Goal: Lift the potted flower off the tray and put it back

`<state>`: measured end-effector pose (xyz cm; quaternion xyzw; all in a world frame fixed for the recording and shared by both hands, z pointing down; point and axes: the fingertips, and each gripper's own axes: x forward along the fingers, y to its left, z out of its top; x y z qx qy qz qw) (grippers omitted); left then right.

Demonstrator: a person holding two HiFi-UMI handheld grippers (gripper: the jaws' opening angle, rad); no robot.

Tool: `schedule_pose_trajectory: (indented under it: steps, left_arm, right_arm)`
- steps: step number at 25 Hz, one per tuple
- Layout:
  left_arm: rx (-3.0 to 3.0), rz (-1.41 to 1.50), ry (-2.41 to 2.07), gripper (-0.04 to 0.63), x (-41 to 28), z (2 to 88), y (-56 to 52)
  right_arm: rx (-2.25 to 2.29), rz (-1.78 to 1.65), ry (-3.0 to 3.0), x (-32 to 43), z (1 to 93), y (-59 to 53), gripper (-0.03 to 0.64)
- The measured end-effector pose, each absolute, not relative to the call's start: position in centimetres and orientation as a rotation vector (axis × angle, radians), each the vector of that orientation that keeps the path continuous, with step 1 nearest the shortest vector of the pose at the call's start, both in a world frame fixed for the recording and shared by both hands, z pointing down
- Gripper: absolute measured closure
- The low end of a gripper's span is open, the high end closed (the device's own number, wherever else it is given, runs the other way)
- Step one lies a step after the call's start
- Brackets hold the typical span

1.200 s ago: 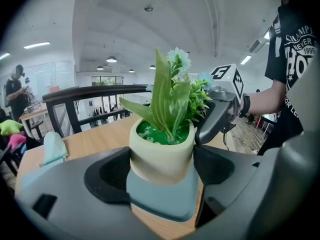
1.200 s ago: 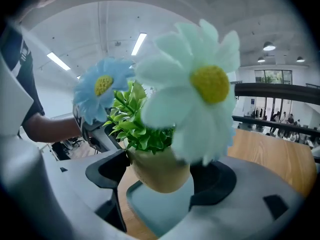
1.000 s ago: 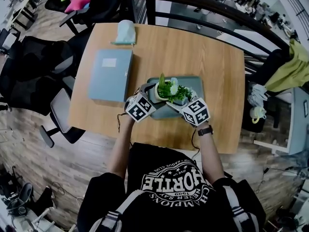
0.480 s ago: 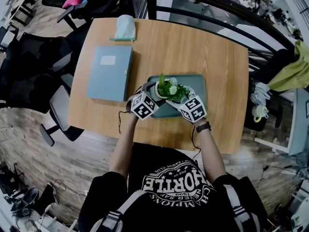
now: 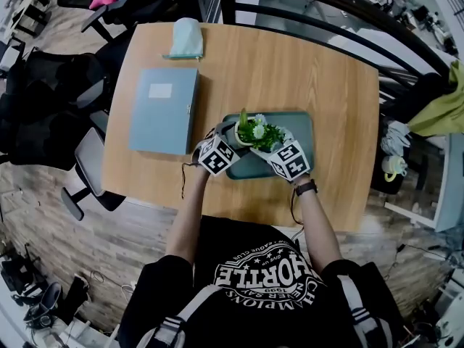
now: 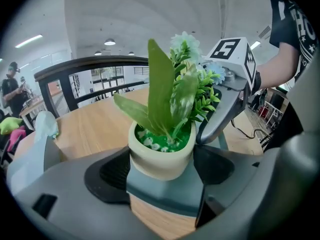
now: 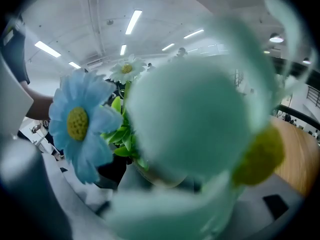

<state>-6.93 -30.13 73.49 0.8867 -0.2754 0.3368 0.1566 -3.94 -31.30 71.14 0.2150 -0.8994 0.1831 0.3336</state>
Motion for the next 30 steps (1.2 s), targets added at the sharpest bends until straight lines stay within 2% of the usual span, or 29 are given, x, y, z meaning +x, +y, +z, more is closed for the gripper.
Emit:
schedule_pose_trajectory:
  steps: [19,30]
  left_arm:
    - [2.533,0.946,-0.915,0.192,-7.4,75.0,-30.8]
    - [2.501,0.767,-1.114,0.192,-9.6,69.2,-29.1]
  right_arm:
    - [0.743,0.581,-2.406,-3.0,71.7,-31.9,0.216]
    - [0.973,0.625,-2.465,0.7,67.4,-29.6,0.251]
